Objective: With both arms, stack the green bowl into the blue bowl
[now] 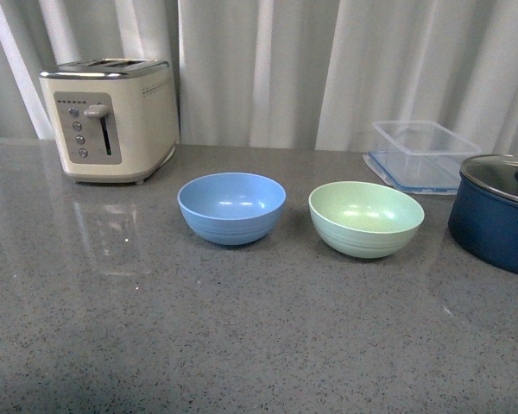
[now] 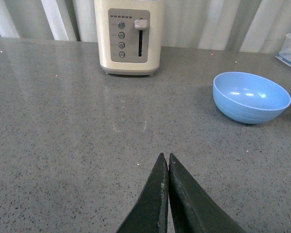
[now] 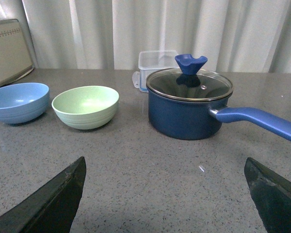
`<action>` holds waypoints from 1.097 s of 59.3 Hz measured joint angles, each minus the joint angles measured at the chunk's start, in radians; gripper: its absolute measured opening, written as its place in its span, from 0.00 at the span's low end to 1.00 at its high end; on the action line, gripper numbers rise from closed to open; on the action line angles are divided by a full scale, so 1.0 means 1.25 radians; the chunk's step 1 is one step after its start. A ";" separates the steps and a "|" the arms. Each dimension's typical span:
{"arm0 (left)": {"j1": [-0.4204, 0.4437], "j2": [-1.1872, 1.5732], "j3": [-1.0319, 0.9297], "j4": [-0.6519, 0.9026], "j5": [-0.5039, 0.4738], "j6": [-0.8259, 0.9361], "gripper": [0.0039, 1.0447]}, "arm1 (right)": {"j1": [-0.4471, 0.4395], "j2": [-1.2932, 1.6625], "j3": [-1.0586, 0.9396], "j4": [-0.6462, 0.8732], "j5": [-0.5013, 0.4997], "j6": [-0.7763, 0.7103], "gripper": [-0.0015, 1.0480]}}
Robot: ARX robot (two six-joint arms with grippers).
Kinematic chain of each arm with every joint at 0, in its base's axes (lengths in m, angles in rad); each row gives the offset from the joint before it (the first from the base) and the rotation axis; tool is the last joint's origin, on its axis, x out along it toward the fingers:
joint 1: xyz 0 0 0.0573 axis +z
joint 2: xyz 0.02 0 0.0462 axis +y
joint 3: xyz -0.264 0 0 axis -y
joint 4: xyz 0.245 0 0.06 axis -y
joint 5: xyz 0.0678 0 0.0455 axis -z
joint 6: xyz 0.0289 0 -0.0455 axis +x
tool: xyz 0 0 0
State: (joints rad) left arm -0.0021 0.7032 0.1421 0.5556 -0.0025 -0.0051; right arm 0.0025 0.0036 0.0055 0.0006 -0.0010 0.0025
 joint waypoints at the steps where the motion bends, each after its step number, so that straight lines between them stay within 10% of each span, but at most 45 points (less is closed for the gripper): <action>1: 0.000 -0.008 -0.005 -0.003 0.000 0.000 0.03 | 0.000 0.000 0.000 0.000 0.000 0.000 0.90; 65: 0.000 -0.356 -0.097 -0.236 0.001 0.000 0.03 | 0.000 0.000 0.000 0.000 0.000 0.000 0.90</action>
State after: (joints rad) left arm -0.0021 0.2577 0.0208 0.2611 -0.0013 -0.0048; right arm 0.0025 0.0036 0.0055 0.0006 -0.0010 0.0025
